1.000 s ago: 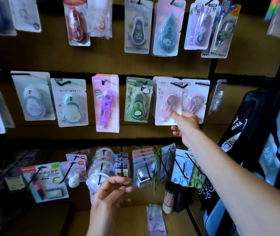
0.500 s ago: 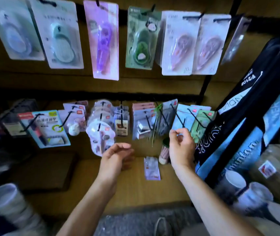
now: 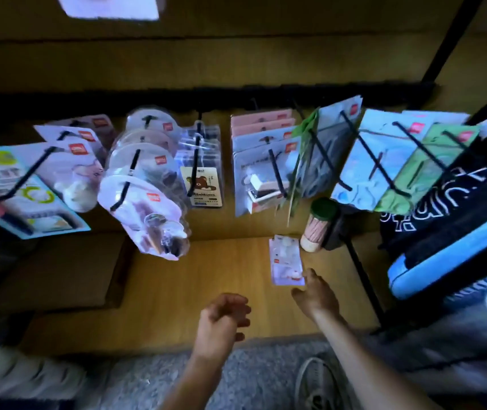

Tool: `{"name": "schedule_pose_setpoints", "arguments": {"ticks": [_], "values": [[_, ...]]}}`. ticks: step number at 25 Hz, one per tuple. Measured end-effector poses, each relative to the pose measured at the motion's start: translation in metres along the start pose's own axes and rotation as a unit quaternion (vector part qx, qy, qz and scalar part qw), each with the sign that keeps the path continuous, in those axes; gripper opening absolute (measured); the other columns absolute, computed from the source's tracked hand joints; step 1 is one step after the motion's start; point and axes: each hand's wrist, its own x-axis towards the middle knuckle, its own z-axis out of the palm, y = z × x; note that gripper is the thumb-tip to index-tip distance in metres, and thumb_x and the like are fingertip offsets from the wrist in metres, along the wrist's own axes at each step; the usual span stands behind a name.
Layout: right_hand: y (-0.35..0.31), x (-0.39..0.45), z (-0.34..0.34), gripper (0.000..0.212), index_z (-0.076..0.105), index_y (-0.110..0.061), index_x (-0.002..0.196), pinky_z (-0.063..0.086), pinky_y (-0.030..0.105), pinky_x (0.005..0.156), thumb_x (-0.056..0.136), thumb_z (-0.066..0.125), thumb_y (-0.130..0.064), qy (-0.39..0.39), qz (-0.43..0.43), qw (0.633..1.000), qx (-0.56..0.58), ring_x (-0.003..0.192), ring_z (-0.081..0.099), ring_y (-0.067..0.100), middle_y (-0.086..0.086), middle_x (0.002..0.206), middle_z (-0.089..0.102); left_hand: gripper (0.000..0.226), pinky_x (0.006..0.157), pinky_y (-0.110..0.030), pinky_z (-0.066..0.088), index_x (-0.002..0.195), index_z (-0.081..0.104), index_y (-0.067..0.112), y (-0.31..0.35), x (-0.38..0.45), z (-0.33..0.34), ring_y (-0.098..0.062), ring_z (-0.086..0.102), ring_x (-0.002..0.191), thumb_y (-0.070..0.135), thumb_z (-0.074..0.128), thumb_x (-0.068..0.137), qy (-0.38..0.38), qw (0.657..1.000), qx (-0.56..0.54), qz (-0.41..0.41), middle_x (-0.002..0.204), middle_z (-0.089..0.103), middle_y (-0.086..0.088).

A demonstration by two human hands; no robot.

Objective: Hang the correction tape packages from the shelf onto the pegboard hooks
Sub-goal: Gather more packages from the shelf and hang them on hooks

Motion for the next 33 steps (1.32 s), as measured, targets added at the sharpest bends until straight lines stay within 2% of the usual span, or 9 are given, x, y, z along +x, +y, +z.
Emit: {"name": "schedule_pose_setpoints", "arguments": {"ticks": [4, 8, 13, 16, 19, 22, 26, 29, 33], "values": [[-0.024, 0.072, 0.039, 0.073, 0.033, -0.03, 0.146, 0.047, 0.04, 0.096, 0.082, 0.067, -0.043, -0.036, -0.004, 0.999, -0.029, 0.129, 0.046, 0.034, 0.009, 0.147, 0.038, 0.015, 0.059, -0.028, 0.044, 0.089, 0.069, 0.007, -0.033, 0.039, -0.018, -0.022, 0.066, 0.069, -0.003, 0.057, 0.092, 0.009, 0.999, 0.016, -0.034, 0.078, 0.074, -0.006], [-0.034, 0.112, 0.079, 0.1, 0.01, -0.042, 0.152, 0.028, 0.055, 0.112, 0.074, 0.071, -0.058, -0.043, 0.053, 0.997, -0.035, 0.146, 0.012, 0.038, 0.009, 0.164, 0.001, 0.016, 0.055, -0.029, 0.04, 0.088, 0.068, 0.004, -0.066, 0.075, -0.031, -0.028, 0.065, 0.06, 0.001, 0.054, 0.095, 0.037, 0.99, 0.013, -0.133, 0.069, 0.074, -0.009], [-0.007, 0.067, 0.106, 0.069, 0.055, -0.028, 0.124, 0.046, 0.047, 0.087, 0.057, 0.068, -0.038, 0.112, -0.083, 0.988, -0.062, 0.112, 0.053, 0.04, 0.014, 0.129, 0.052, 0.017, 0.064, -0.032, 0.043, 0.092, 0.067, 0.003, -0.06, 0.07, -0.027, -0.032, 0.065, 0.076, -0.001, 0.051, 0.097, 0.008, 0.994, -0.003, -0.109, 0.087, 0.073, -0.016], [-0.007, 0.014, 0.117, 0.075, 0.055, -0.029, 0.115, 0.046, 0.044, 0.083, 0.042, 0.066, -0.043, 0.072, -0.135, 0.987, -0.042, 0.106, 0.052, 0.034, 0.006, 0.118, 0.055, 0.018, 0.061, -0.03, 0.045, 0.089, 0.066, 0.003, -0.061, 0.058, -0.01, -0.028, 0.065, 0.07, -0.003, 0.051, 0.096, -0.008, 0.995, -0.01, -0.102, 0.076, 0.074, -0.007], [-0.018, -0.018, 0.123, 0.062, 0.052, -0.031, 0.106, 0.046, 0.036, 0.074, 0.047, 0.064, -0.042, 0.011, -0.097, 0.986, 0.136, 0.099, 0.055, 0.025, -0.001, 0.113, 0.054, 0.012, 0.061, -0.03, 0.044, 0.089, 0.067, 0.004, -0.073, 0.052, -0.007, -0.029, 0.064, 0.073, -0.003, 0.058, 0.092, 0.024, 0.995, -0.027, -0.097, 0.08, 0.073, -0.012], [-0.029, -0.047, 0.108, 0.052, 0.052, -0.03, 0.106, 0.051, 0.032, 0.065, 0.059, 0.075, -0.029, -0.08, -0.029, 0.89, 0.447, 0.088, 0.063, 0.024, 0.009, 0.114, 0.059, 0.02, 0.072, -0.036, 0.051, 0.103, 0.069, 0.018, -0.08, 0.055, -0.01, -0.029, 0.065, 0.095, 0.021, 0.071, 0.083, 0.072, 0.991, -0.044, -0.107, 0.102, 0.07, -0.012], [-0.058, -0.109, 0.072, 0.056, 0.054, -0.016, 0.112, 0.053, 0.031, 0.064, 0.062, 0.077, -0.008, -0.146, -0.092, 0.8, 0.574, 0.087, 0.069, 0.023, 0.007, 0.101, 0.07, 0.058, 0.078, -0.037, 0.053, 0.129, 0.059, 0.014, -0.056, 0.032, -0.017, -0.025, 0.068, 0.099, 0.042, 0.071, 0.08, -0.052, 0.98, -0.178, -0.077, 0.11, 0.07, -0.011], [-0.066, -0.142, 0.04, 0.071, 0.054, -0.028, 0.117, 0.059, 0.043, 0.081, 0.056, 0.089, -0.022, -0.055, -0.107, 0.84, 0.529, 0.102, 0.069, 0.026, 0.006, 0.114, 0.066, 0.067, 0.076, -0.036, 0.053, 0.116, 0.064, -0.005, -0.025, 0.001, -0.02, -0.03, 0.068, 0.084, 0.034, 0.081, 0.065, -0.151, 0.952, -0.257, -0.067, 0.101, 0.065, -0.024], [-0.063, -0.182, -0.04, 0.064, 0.056, -0.036, 0.109, 0.06, 0.039, 0.068, 0.057, 0.092, -0.024, 0.066, -0.127, 0.827, 0.543, 0.093, 0.071, 0.018, 0.004, 0.113, 0.064, 0.06, 0.075, -0.046, 0.057, 0.113, 0.067, -0.004, 0.012, -0.057, -0.019, -0.034, 0.069, 0.083, 0.022, 0.085, 0.062, -0.278, 0.923, -0.264, -0.032, 0.104, 0.067, -0.026]]}}
